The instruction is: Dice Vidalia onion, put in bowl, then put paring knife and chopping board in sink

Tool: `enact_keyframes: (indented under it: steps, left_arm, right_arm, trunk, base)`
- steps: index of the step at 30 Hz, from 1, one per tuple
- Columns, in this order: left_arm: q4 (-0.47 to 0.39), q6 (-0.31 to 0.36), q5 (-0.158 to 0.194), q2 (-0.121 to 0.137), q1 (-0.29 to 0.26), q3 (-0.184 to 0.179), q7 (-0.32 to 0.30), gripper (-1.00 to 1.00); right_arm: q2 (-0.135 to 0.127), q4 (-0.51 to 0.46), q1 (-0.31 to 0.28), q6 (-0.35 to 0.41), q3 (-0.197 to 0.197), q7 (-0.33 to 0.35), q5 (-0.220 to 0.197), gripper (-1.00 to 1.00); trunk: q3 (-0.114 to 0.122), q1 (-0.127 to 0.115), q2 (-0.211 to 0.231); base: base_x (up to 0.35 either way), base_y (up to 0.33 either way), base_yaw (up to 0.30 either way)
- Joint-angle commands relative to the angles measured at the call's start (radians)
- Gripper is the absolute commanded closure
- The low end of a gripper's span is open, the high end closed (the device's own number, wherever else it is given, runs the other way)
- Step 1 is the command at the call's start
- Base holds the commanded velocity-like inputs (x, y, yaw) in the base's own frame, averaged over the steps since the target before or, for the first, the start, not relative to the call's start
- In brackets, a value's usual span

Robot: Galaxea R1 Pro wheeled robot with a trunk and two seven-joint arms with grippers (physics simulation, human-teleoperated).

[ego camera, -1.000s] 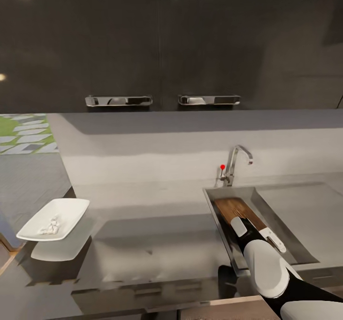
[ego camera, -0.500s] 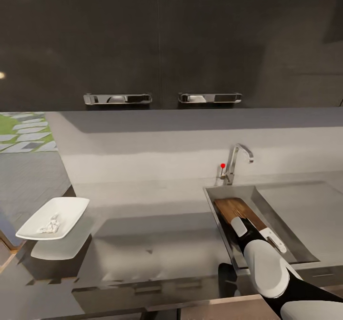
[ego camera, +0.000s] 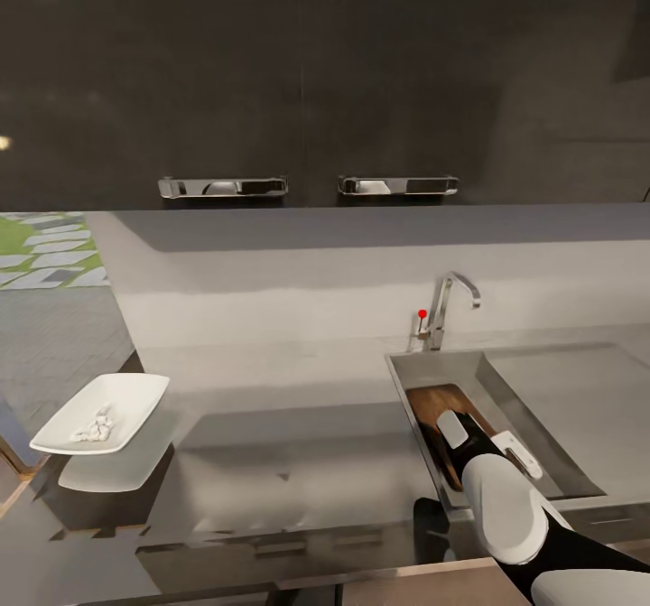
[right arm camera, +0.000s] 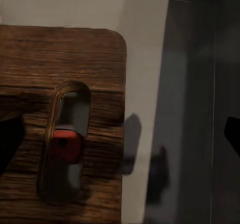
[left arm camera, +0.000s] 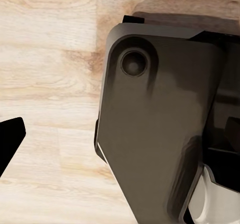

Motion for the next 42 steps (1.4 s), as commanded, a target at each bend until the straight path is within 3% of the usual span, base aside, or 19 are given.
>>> enact_keyframes:
  steps: [1, 5, 7, 8, 9, 10, 12, 16, 18, 21, 25, 28, 33, 35, 38, 42]
  left_arm:
    - [0.003, -0.004, 0.009, -0.001, -0.002, -0.008, 0.001, -1.0]
    - [0.002, -0.008, 0.008, -0.001, -0.002, -0.008, 0.001, -1.0]
    - [0.001, -0.01, 0.008, -0.001, -0.002, -0.008, 0.001, -1.0]
    - [0.001, -0.011, 0.008, -0.001, -0.002, -0.008, 0.001, -1.0]
    - [0.0, -0.011, 0.007, -0.001, -0.002, -0.008, 0.001, -1.0]
    - [0.0, -0.012, 0.007, -0.002, -0.002, -0.008, 0.001, -1.0]
    - [-0.002, -0.023, 0.007, -0.002, -0.002, -0.008, 0.002, -1.0]
    - [-0.003, -0.105, 0.007, -0.002, -0.002, -0.008, 0.005, -1.0]
    - [-0.004, -0.153, 0.006, 0.007, -0.002, -0.008, 0.006, -1.0]
    - [-0.004, -0.175, 0.006, 0.021, -0.002, -0.007, 0.006, -1.0]
    - [-0.007, -0.185, 0.007, 0.032, -0.002, -0.005, 0.006, -1.0]
    - [-0.009, -0.201, 0.007, 0.033, -0.002, -0.004, 0.006, -1.0]
    - [-0.005, -0.3, 0.008, 0.032, -0.002, -0.007, 0.006, -1.0]
    - [-0.005, -0.306, 0.009, 0.032, -0.002, -0.007, 0.006, -1.0]
    - [-0.005, -0.309, 0.009, 0.032, -0.002, -0.007, 0.006, -1.0]
    - [-0.005, -0.31, 0.009, 0.031, -0.002, -0.007, 0.006, -1.0]
  right_arm:
    - [0.001, -0.001, -0.001, -0.005, -0.003, 0.001, -0.003, -1.0]
    - [0.002, -0.004, -0.001, -0.001, 0.009, 0.013, -0.002, -1.0]
    - [0.002, -0.007, -0.001, 0.0, 0.044, 0.03, 0.002, -1.0]
    - [0.002, -0.011, -0.001, 0.001, 0.095, 0.041, 0.006, -1.0]
    - [0.002, -0.012, -0.001, 0.002, 0.115, 0.044, 0.006, -1.0]
    - [0.002, -0.013, -0.001, 0.003, 0.16, 0.048, 0.007, -1.0]
    - [0.006, -0.017, -0.001, 0.009, 0.277, 0.054, 0.008, -1.0]
    - [0.011, -0.044, -0.001, 0.019, 0.441, 0.068, 0.008, -1.0]
    - [0.013, -0.087, -0.001, 0.053, 0.505, 0.115, 0.007, -1.0]
    - [0.012, -0.156, -0.001, 0.134, 0.532, 0.216, 0.006, -1.0]
    - [-0.004, -0.258, -0.001, 0.321, 0.541, 0.505, 0.012, -1.0]
    - [-0.049, -0.278, -0.001, 0.388, 0.543, 0.681, 0.015, -1.0]
    - [-0.139, -0.286, -0.001, 0.472, 0.55, 0.912, 0.022, -1.0]
    - [-0.15, -0.286, -0.001, 0.476, 0.568, 0.948, 0.038, -1.0]
    - [-0.16, -0.286, -0.001, 0.48, 0.628, 1.025, 0.093, -1.0]
    - [-0.162, -0.286, -0.001, 0.48, 0.646, 1.072, 0.112, -1.0]
  trunk:
    - [-0.002, 0.0, -0.001]
    - [-0.002, 0.0, -0.001]
    - [-0.002, 0.0, -0.001]
    - [-0.002, 0.0, -0.001]
    - [-0.002, 0.0, -0.001]
    - [-0.002, 0.0, -0.001]
    - [-0.002, 0.0, -0.001]
    - [-0.002, 0.0, -0.001]
    - [-0.002, 0.0, -0.001]
    - [-0.002, 0.0, -0.001]
    - [-0.002, 0.0, -0.001]
    - [-0.002, 0.0, -0.001]
    - [-0.002, 0.0, -0.001]
    - [-0.002, 0.0, -0.001]
    - [-0.002, 0.0, -0.001]
    - [-0.002, 0.0, -0.001]
  base:
    - [0.0, 0.0, 0.0]
    - [0.0, 0.0, 0.0]
    - [0.0, 0.0, 0.0]
    - [0.0, 0.0, 0.0]
    - [0.0, 0.0, 0.0]
    - [0.0, 0.0, 0.0]
    - [0.0, 0.0, 0.0]
    - [0.0, 0.0, 0.0]
    - [0.0, 0.0, 0.0]
    - [0.0, 0.0, 0.0]
    - [0.0, 0.0, 0.0]
    - [0.0, 0.0, 0.0]
    - [-0.004, 0.0, 0.0]
    - [-0.076, 0.0, 0.0]
    - [-0.197, 0.0, 0.0]
    - [-0.284, 0.0, 0.0]
